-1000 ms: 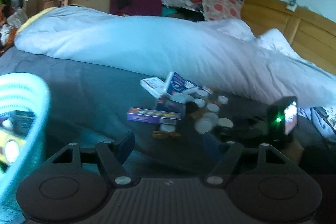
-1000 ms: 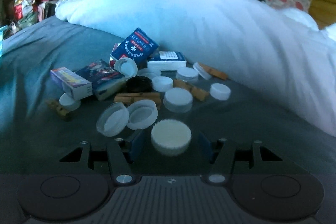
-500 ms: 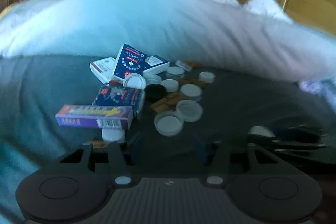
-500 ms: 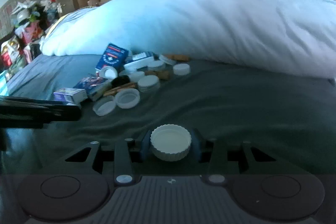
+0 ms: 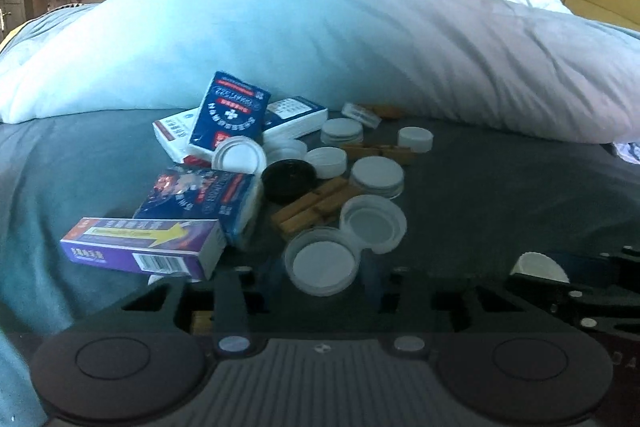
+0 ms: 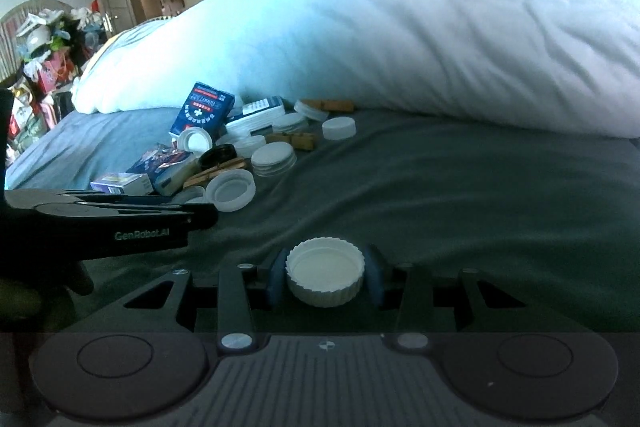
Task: Organize objects
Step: 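Grasp a white cap with the right gripper, then carry the white cap over the basket while the left gripper carries a clear cap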
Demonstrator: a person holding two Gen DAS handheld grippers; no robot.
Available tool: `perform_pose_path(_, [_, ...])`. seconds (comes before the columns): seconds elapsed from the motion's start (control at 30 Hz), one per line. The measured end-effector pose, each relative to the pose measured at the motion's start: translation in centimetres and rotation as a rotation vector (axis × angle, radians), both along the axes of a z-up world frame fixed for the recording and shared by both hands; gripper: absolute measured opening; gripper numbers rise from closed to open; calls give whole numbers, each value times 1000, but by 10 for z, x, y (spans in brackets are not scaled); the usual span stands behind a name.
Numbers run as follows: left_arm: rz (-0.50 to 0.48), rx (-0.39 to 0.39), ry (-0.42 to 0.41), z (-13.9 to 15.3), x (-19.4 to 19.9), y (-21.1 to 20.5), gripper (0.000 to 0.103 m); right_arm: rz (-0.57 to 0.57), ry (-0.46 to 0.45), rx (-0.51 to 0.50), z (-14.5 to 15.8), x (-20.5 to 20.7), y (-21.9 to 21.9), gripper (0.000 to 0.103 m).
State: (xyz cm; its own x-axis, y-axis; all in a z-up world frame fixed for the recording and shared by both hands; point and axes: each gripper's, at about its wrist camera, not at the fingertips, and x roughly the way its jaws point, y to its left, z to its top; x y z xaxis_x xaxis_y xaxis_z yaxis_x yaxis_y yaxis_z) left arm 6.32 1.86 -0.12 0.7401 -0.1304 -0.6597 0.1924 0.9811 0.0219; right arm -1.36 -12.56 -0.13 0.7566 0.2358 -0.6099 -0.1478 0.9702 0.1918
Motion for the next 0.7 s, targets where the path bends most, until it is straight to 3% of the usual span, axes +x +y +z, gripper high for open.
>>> perform_pose_path(0.17, [49,23,-74,38,-23,7,41,3,-36,-11,8,-4,0,42])
perform_pose_path(0.33, [146,50,-180,101,-63,43,42,41,-99,-28,34,-16,13,42])
perform_pose_path(0.5, [291,68,-284,157,-107,97,42,106,-176,11,82,-26,50,42])
perform_pose_path(0.7, [503,90,-367,213,-160,183,42,272,-293,59,158,-31,129,42])
